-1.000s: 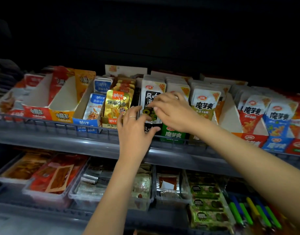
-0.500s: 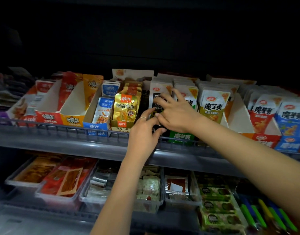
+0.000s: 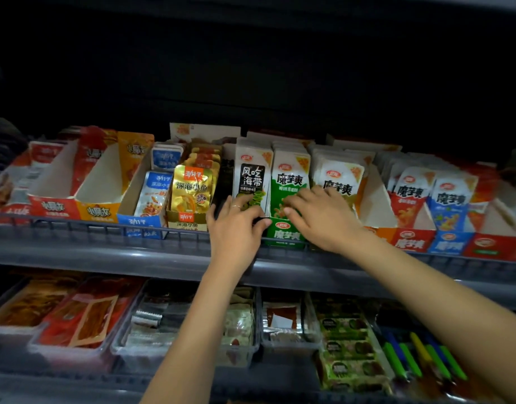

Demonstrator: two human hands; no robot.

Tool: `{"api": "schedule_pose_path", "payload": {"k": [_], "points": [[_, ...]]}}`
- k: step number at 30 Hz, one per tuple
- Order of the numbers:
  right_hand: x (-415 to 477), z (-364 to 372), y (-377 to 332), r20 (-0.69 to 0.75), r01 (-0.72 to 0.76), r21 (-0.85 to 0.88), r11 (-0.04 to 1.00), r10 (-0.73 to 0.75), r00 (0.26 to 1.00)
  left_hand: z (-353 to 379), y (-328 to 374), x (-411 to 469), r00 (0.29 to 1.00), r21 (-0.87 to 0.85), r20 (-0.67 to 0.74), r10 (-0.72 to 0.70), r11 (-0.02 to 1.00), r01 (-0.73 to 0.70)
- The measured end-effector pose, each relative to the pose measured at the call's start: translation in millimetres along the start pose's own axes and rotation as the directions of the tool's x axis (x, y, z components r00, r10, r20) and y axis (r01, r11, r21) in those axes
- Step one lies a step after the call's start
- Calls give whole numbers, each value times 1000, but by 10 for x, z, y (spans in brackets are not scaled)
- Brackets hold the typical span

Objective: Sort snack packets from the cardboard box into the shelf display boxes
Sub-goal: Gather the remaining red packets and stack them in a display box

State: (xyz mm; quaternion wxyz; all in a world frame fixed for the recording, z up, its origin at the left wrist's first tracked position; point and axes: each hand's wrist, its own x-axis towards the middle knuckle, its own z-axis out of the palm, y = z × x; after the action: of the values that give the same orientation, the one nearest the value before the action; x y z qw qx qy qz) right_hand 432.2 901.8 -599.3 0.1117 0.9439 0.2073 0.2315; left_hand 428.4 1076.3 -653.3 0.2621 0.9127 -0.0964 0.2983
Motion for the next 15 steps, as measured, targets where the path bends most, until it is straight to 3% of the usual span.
{"api": "schedule_pose_path", "payload": {"k": [6,9,11,13,15], "points": [[-51,-46,155,66,58,128,990,-67,996,-19,-35,-24,993,22,-61,98,995,-97],[-240,-160,274,-24,96,177,980,-93,995,-62,-19,-34,993,20,-51,102,995,-101],[-378,-205,332,-123,55,176,983,-34,992,-98,-21,-47,997,10,-25,76,997,-76],[-500,-209,360,-173,-79,201,976,115,978,-139,2,-59,999,11,-1,54,998,-54],[-568,-211,396,-97,-191,233,954,218,971,-181,47,-48,998,25,51,25,999,-27]]}}
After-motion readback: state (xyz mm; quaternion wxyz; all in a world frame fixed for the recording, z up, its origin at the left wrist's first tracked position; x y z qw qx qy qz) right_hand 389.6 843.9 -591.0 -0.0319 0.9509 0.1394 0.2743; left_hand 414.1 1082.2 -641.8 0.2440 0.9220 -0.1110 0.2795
